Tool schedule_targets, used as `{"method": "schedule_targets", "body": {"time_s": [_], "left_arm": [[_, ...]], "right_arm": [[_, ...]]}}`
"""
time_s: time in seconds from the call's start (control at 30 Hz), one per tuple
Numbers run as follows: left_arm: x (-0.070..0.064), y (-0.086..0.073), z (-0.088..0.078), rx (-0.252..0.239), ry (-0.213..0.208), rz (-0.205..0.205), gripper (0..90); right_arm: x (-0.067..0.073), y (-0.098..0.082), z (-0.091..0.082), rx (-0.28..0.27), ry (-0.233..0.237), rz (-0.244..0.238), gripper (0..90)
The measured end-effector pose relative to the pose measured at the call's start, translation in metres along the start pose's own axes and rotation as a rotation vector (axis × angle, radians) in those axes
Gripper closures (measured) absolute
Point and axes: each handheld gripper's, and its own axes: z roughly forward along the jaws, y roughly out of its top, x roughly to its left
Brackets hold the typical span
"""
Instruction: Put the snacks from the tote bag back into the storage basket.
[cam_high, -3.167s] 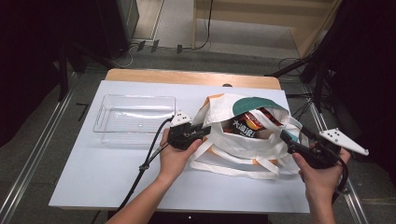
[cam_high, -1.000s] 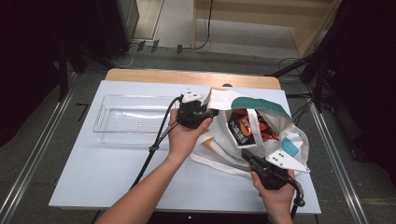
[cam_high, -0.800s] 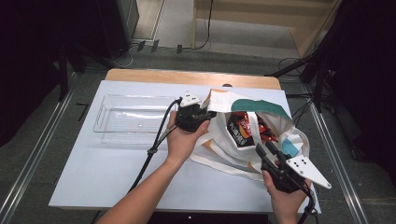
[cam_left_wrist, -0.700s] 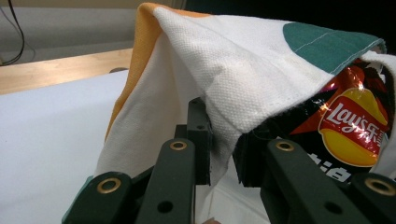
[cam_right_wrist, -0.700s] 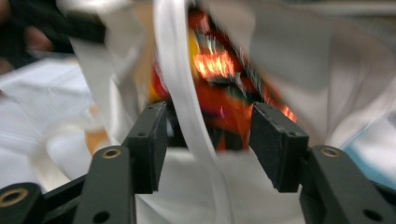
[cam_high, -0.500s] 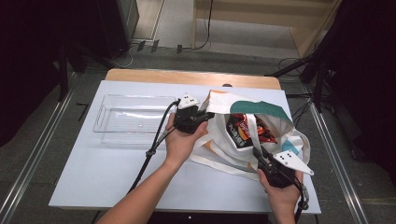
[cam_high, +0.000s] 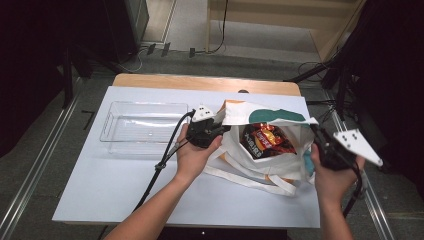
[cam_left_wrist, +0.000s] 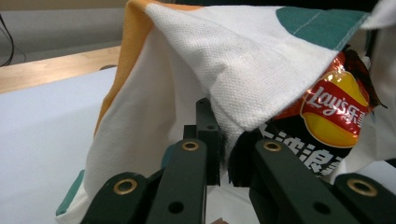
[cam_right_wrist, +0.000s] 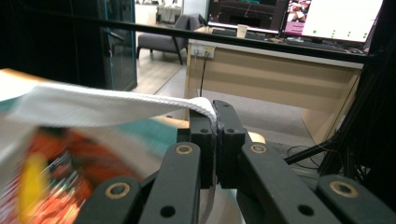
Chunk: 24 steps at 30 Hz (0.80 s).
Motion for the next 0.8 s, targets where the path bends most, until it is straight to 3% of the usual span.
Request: {"method": "schedule_targets", "body": {"time_s": [0.17,0.3,0.33,0.43,0.5,0.53,0.6,0.63,0.67,0.8], "left_arm": [[0.006,-0.001,0.005,0.024,0.006,-0.021,86.7],[0.007,-0.002,0.008,0.024,0.004,-0.034,86.6],[0.008,-0.002,0.008,0.026,0.003,-0.040,86.5],[0.008,-0.002,0.010,0.021,-0.002,-0.050,81.5],[0.006,-0.001,0.009,-0.014,0.043,-0.037,64.5],[0.004,0.001,0.008,-0.040,0.067,-0.028,53.5],[0.002,0.005,0.005,-0.076,0.087,-0.013,42.0],[0.002,0.005,0.005,-0.076,0.087,-0.013,38.7],[-0.001,0.010,0.004,-0.103,0.109,0.018,36.6],[-0.007,0.021,0.007,-0.126,0.160,0.078,38.1]], "right_arm": [[-0.014,0.011,0.049,0.104,0.052,-0.012,88.4],[-0.018,-0.011,0.085,0.291,0.158,0.022,87.2],[-0.018,-0.020,0.092,0.338,0.203,0.037,87.1],[-0.013,-0.043,0.103,0.429,0.286,0.055,86.0],[-0.014,-0.049,0.102,0.436,0.296,0.073,83.6],[-0.017,-0.049,0.100,0.424,0.303,0.091,82.3],[-0.023,-0.045,0.093,0.375,0.344,0.153,75.7],[-0.025,-0.043,0.087,0.354,0.350,0.179,73.9],[-0.026,-0.042,0.082,0.332,0.348,0.185,72.9],[-0.027,-0.046,0.068,0.300,0.348,0.210,73.5]]}}
